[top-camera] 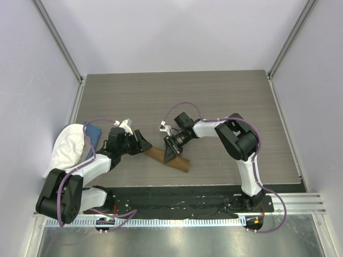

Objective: Fold the napkin, place the utensils inside, and roll it up
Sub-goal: Roll the napkin with the utensil

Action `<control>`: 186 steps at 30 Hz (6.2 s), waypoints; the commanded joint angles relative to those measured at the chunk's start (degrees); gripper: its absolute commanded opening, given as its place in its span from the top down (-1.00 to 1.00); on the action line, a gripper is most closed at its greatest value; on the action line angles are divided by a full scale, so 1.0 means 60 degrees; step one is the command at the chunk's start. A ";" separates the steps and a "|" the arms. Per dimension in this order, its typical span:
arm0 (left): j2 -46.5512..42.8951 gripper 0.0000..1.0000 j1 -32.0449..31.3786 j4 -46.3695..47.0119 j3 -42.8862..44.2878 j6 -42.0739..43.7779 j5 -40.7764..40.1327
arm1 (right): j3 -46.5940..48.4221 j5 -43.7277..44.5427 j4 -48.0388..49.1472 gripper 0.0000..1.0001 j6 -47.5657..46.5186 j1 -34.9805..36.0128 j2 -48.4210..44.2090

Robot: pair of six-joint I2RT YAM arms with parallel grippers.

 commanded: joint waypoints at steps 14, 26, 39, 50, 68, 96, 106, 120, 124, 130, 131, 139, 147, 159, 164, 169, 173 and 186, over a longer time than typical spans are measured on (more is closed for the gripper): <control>0.1523 0.91 -0.0167 0.1919 -0.0210 0.0158 0.0372 | 0.0608 0.2544 -0.1771 -0.11 0.0054 -0.0205 -0.0858; 0.2328 1.00 -0.0168 -0.1361 0.1430 0.0378 0.0299 | -0.1130 0.9584 0.0637 -0.67 -0.1776 0.2133 -0.4406; 0.2871 0.99 -0.0168 -0.2520 0.2252 0.0187 0.0635 | -0.1721 1.1380 0.1479 -0.76 -0.2993 0.3515 -0.3339; 0.2403 0.36 -0.0168 -0.2564 0.2325 0.0231 0.0505 | -0.1004 0.9161 -0.0129 -0.07 -0.2408 0.2990 -0.2504; -0.1244 -0.47 -0.0168 -0.2272 0.0774 0.0319 -0.0742 | -0.0066 0.1246 -0.1480 0.30 0.0156 0.0338 -0.0981; 0.0717 0.21 -0.0182 0.0878 0.0215 -0.0223 0.0650 | 0.0667 0.0246 -0.1026 0.33 0.1093 -0.0381 0.0559; 0.1406 1.00 -0.0182 -0.0144 0.1006 -0.0311 0.0870 | 0.0287 0.3759 -0.1026 -0.32 0.1211 -0.0016 -0.1941; 0.2022 1.00 -0.0168 -0.3443 0.2808 -0.0355 0.0929 | -0.2364 1.4482 0.1872 -0.86 -0.1132 0.4744 -0.4819; 0.2036 1.00 -0.0168 -0.3619 0.2925 -0.0296 0.0914 | -0.2468 1.5889 0.2225 -0.86 -0.1454 0.5681 -0.4262; 0.2036 1.00 -0.0168 -0.3780 0.3013 -0.0238 0.0973 | -0.2307 1.6068 0.2255 -0.77 -0.1601 0.5830 -0.3355; 0.2022 1.00 -0.0168 -0.3809 0.3028 -0.0238 0.0958 | -0.2278 1.6010 0.2197 -0.74 -0.1631 0.5815 -0.3266; 0.1919 1.00 -0.0168 -0.3912 0.3043 -0.0135 0.1045 | -0.2233 1.4957 0.1670 -0.29 -0.1339 0.5084 -0.2869; 0.1685 0.26 -0.0168 -0.4131 0.3408 0.0128 0.0828 | -0.2176 0.9220 0.1070 0.11 -0.0724 0.3518 -0.3221; -0.0013 -0.38 -0.0168 -0.4162 0.3117 0.0422 -0.0712 | -0.0360 0.2759 -0.0557 0.26 0.0638 0.1043 -0.1392; -0.0293 -0.37 -0.0182 -0.3679 0.2707 0.0276 -0.0449 | 0.0081 0.1640 -0.0528 0.28 0.1195 0.0352 -0.0483; -0.0483 -0.36 -0.0241 -0.2259 0.2092 -0.0339 0.0400 | 0.0432 0.0863 -0.0543 0.28 0.1533 -0.0146 0.0411; -0.0411 -0.34 -0.0445 -0.0855 0.1828 -0.0997 0.0723 | 0.0608 0.0599 -0.0528 0.28 0.1708 -0.0366 0.0865; 0.1565 -0.20 -0.0636 0.4114 0.0509 -0.2581 0.1236 | 0.0770 0.0877 -0.0499 0.21 0.1870 -0.0674 0.1364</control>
